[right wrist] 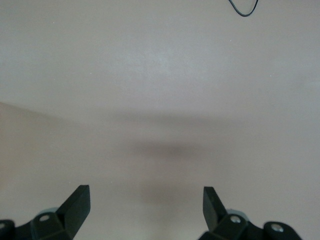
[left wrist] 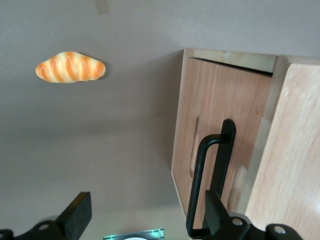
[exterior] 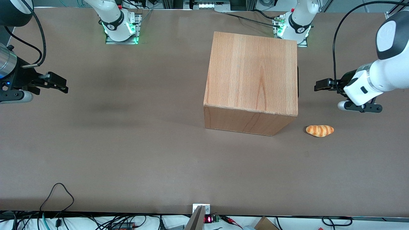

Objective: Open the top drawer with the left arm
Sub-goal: 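Move the open left gripper toward the black drawer handle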

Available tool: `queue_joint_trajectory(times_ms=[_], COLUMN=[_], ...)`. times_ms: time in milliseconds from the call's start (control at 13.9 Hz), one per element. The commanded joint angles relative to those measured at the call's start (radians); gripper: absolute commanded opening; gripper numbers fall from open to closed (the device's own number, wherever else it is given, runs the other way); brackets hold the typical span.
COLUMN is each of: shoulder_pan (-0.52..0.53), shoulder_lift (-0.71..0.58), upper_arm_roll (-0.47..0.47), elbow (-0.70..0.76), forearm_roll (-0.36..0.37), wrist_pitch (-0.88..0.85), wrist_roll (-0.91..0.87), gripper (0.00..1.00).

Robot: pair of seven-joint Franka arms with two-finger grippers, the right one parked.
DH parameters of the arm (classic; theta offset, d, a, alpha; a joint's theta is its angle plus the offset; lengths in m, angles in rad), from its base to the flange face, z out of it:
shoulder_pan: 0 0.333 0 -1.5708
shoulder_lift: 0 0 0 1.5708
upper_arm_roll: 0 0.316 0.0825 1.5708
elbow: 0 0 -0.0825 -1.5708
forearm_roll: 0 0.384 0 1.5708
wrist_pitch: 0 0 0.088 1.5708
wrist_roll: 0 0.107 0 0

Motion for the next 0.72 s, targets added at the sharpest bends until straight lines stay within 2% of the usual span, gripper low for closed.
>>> queue_joint_trajectory(times_ms=[0,647], shoulder_pan=[0.002,0.002], shoulder_lift=[-0.021,-0.018], upper_arm_roll=[-0.008,-0.036], elbow=[-0.074,-0.178], forearm_roll=[-0.039,-0.074], wrist_pitch=[0.050,0.122], wrist_roll=[-0.002,0.007], gripper=[1.00,1.00])
